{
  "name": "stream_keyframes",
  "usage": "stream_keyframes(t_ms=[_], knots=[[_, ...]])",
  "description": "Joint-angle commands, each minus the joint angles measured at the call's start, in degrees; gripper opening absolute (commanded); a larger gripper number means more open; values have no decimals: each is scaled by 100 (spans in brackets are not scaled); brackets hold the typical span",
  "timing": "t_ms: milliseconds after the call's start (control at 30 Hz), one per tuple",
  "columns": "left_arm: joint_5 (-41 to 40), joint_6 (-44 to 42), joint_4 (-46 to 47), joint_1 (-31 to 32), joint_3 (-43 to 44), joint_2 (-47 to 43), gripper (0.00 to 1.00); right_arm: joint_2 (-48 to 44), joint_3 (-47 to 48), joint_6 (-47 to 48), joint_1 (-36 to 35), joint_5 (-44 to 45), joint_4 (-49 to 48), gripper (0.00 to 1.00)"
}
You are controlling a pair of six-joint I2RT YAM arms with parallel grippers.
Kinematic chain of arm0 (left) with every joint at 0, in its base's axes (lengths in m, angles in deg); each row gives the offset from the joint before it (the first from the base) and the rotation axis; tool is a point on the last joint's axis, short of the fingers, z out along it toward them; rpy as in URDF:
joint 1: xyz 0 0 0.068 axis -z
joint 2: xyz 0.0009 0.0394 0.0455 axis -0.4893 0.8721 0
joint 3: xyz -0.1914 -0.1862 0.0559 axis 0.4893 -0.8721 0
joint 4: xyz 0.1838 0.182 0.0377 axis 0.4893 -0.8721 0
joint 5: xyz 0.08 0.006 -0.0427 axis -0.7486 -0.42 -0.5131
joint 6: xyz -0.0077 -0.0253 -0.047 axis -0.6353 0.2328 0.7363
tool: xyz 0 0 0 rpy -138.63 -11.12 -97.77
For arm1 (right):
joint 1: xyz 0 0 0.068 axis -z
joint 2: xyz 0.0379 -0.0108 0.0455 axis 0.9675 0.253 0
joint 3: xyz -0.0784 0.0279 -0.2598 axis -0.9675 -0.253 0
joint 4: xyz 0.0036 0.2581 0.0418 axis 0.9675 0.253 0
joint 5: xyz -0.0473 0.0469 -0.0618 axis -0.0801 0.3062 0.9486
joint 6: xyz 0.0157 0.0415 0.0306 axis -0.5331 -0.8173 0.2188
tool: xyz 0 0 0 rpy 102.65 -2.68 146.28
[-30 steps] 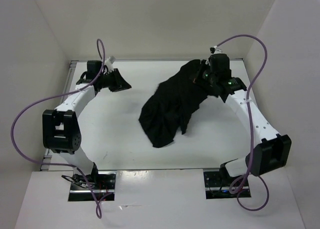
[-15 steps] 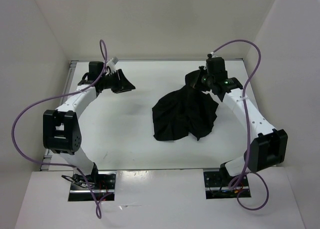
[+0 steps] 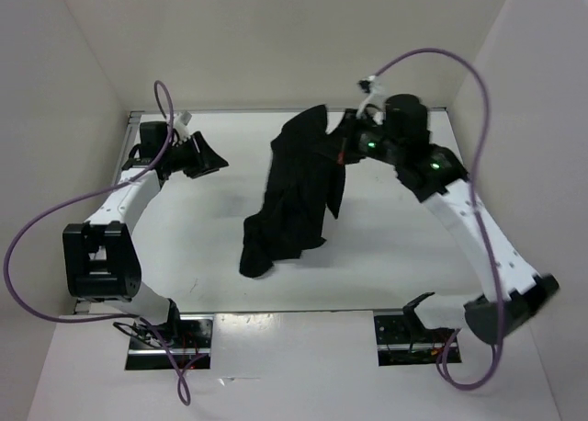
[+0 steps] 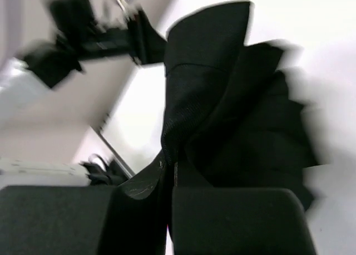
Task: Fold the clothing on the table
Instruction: Flatten the skirt out
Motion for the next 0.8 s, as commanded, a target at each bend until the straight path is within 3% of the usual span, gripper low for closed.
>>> stream_keyframes(t_ms=[0,133,233,467,633,767], knots=[[-84,55,149,-44,-34,-365,52,-987,-224,-195,726,-270,-110,0],[-31,116,149,-44,-35,-418,53,-962,-1504,-196,1912,-684,-232,0],[21,116,149,-44,-87,-418,53,-558,-2104,-196,2205,-684,-399,0],[205,63,149,-44,-289,-418,54,768,-2213,-195,2328,185,-269,0],[959,-172,456,-44,-527,-348,57,1261,-2010,-196,2259,326,-215,0],[1015,-166,473,245,-912,-198,57,1411,-1957,-196,2205,388,-215,0]])
